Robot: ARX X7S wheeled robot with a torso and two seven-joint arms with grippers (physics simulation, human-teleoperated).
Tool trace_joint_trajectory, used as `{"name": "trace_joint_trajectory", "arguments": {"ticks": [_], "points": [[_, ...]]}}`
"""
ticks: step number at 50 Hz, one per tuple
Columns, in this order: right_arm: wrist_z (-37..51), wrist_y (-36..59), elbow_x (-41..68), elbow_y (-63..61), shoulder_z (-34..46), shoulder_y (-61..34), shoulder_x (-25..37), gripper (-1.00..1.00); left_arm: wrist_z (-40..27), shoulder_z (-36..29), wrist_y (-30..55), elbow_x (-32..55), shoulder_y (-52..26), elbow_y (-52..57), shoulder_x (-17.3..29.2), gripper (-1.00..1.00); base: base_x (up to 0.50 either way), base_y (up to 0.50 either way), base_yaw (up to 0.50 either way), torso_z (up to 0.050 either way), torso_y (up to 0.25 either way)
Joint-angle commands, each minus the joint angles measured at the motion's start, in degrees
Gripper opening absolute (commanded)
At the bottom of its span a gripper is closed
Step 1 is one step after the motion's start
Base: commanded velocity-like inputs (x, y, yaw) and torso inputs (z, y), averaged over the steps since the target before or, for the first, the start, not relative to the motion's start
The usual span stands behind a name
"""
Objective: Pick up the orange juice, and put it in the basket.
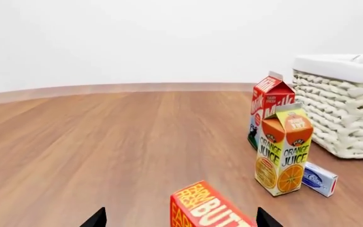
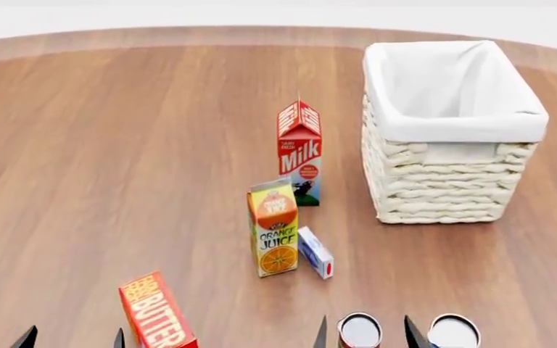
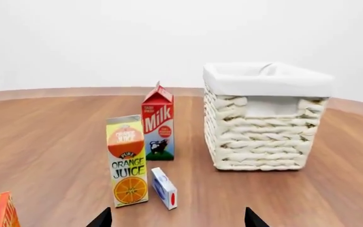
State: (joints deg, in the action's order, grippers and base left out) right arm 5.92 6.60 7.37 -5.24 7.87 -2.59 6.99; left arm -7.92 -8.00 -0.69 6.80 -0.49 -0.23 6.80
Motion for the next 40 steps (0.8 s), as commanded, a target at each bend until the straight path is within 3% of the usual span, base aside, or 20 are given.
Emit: {"name": "trace_joint_trajectory", "arguments": {"ticks": [1,40], "points": [[0.5,-1.6,0.4,1.9,0.5,-0.3,0.3,1.00,-0.6,-0.6,-0.1,0.5,-0.1,0.0,0.5,1.00,0.26,0.00,0.00,0.000,0.000],[1.8,-2.6,2.5,2.1,2.5,-0.2,1.4,1.00,-2.2,-2.3,-0.4,1.9,-0.3,-0.1,1.9,1.00,0.28,0.00,0.00,0.000,0.000]]}}
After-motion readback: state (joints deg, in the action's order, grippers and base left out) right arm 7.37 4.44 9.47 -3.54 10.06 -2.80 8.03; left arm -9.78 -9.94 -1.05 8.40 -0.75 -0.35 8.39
